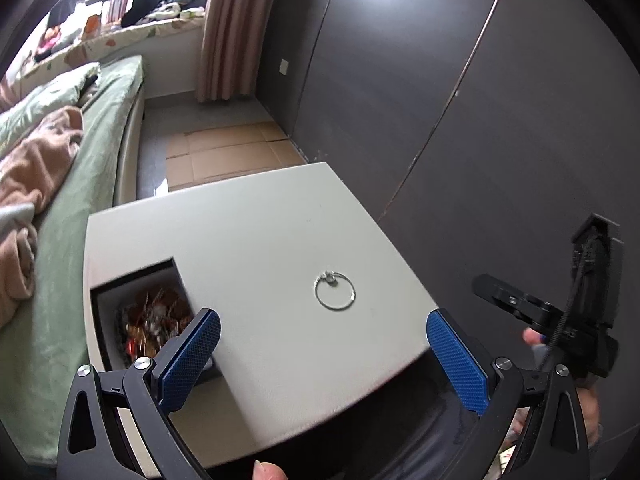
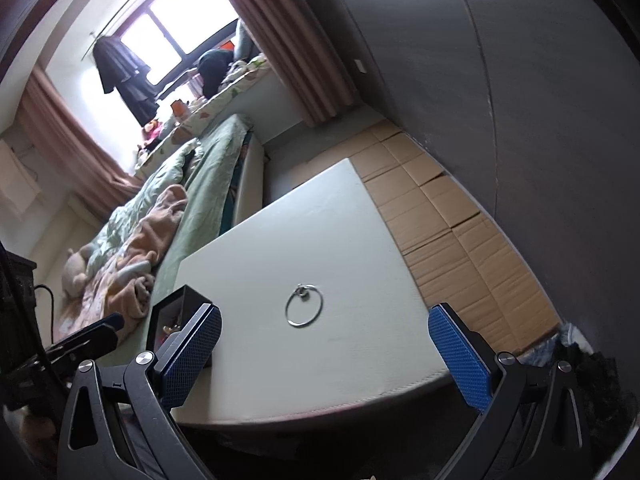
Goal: Organize jewelry
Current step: 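Reach the left tool to the silver ring on the table and grasp it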
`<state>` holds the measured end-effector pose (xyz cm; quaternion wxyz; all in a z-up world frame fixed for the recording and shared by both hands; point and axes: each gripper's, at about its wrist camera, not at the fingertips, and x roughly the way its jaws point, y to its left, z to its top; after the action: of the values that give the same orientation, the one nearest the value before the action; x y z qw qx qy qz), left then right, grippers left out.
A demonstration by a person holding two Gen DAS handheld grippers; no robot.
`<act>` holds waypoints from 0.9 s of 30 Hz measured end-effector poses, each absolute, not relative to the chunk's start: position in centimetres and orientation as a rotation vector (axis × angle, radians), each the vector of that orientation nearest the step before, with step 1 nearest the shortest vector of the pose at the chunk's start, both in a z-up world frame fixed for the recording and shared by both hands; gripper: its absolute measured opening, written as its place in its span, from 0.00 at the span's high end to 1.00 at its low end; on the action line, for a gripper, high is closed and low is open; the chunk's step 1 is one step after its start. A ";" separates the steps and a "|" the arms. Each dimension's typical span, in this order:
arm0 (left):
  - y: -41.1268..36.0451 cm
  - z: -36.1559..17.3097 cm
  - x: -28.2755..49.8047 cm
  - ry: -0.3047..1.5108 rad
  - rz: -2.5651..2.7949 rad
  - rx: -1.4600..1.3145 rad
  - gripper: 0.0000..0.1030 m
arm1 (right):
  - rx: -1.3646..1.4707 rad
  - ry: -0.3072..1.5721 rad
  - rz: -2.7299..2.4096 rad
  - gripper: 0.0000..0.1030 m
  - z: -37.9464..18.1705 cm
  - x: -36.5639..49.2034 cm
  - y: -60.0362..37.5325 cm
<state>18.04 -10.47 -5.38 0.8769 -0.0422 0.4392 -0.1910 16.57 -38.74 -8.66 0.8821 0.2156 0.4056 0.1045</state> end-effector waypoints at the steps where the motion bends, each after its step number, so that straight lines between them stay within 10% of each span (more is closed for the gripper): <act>1: -11.0 -5.7 18.5 0.926 -0.395 -0.069 0.00 | 0.456 0.847 0.212 0.00 -8.8 16.6 -39.0; 9: -14.2 -9.3 22.1 1.008 -0.407 -0.003 0.02 | 0.484 0.854 0.153 0.02 -10.2 16.9 -41.3; 19: -16.1 -13.2 26.5 1.135 -0.451 0.009 0.45 | 0.562 0.903 0.127 0.32 -12.9 17.8 -43.4; 27: -16.5 -16.4 27.7 1.214 -0.426 0.029 0.66 | 0.590 0.936 0.127 0.34 -14.4 19.1 -43.5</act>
<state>27.70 -16.50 -16.37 0.8001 0.0136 0.5659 -0.1987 19.14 -43.50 -14.38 0.8488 0.2802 0.4443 0.0605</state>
